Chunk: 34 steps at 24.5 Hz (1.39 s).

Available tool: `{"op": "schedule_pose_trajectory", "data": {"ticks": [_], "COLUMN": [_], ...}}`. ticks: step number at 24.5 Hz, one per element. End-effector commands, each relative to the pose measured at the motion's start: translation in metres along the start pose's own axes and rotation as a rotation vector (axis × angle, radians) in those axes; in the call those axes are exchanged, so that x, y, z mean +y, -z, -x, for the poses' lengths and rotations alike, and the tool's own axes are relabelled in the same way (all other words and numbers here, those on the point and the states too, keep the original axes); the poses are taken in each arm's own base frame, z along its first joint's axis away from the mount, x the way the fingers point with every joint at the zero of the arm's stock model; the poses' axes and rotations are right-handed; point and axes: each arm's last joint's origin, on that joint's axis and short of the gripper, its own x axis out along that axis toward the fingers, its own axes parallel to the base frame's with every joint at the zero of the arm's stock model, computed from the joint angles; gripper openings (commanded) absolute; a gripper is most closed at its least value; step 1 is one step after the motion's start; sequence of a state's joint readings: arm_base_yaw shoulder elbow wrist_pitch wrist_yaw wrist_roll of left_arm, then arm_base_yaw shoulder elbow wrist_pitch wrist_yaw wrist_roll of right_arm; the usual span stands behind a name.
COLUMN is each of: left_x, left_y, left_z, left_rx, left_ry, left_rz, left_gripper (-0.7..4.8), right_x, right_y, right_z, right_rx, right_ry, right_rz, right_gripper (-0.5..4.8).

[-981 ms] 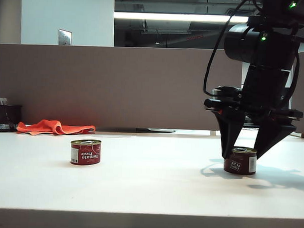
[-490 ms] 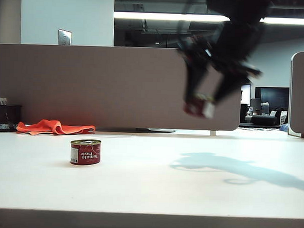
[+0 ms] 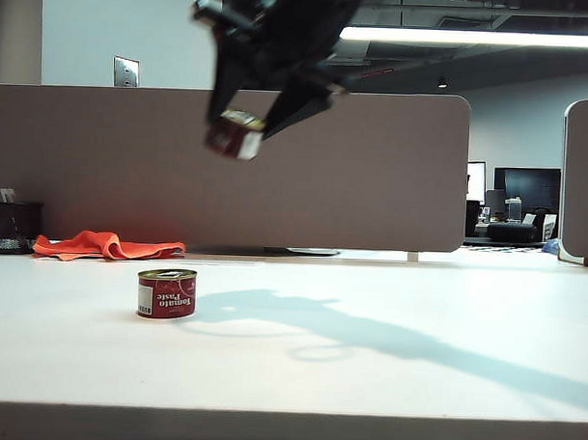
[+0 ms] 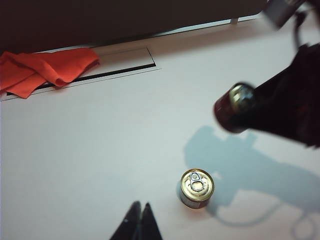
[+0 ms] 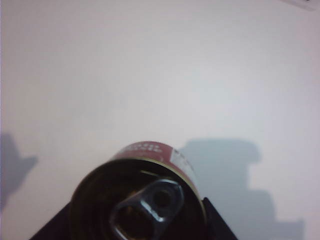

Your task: Stack a can of tomatoes on the right onto the can of tomatoes on the left.

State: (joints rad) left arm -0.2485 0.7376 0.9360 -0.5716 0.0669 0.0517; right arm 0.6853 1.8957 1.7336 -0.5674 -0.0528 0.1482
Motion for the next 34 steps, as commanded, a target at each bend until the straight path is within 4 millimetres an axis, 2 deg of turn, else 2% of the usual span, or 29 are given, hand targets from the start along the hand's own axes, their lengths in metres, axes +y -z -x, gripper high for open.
{"op": "schedule_pose_trajectory", "data": {"ticks": [1,6,11,20,23,24,34], "left_x": [0.0,0.0,0.0,0.0,0.0,0.0,0.0], "left_y": [-0.002,-0.002,-0.001,-0.001,-0.001,-0.001,-0.001], "left_z": [0.001,0.001,0.001,0.001,0.001,0.001,0.001], "left_rx": [-0.017,-0.016,-0.009,-0.01,-0.01,-0.009,-0.009], "left_ry": [0.0,0.0,0.0,0.0,0.0,0.0,0.0], "left_rz": [-0.002,-0.002,-0.001,-0.002,-0.002,-0.002,-0.002], "left_gripper": [-0.05,-0.05,-0.05,-0.05,-0.05,-0.05,-0.05], "right_x": [0.021,0.031,0.033,0.036,0.036,0.036,0.036], "right_y": [0.001,0.018,0.031,0.031,0.031,0.031,0.029], "right_z": [-0.02,-0.05,-0.07,-0.072,-0.073,-0.074,-0.073], "right_rx": [0.011,0.094,0.157,0.143,0.139,0.134,0.123], "right_ry": [-0.026,-0.021,-0.02,-0.03,-0.027,-0.028,-0.029], "right_rz": [0.075,0.104,0.11,0.115,0.115,0.115,0.115], "right_gripper": [2.66,2.75,2.75,2.77,3.43,3.47,3.47]}}
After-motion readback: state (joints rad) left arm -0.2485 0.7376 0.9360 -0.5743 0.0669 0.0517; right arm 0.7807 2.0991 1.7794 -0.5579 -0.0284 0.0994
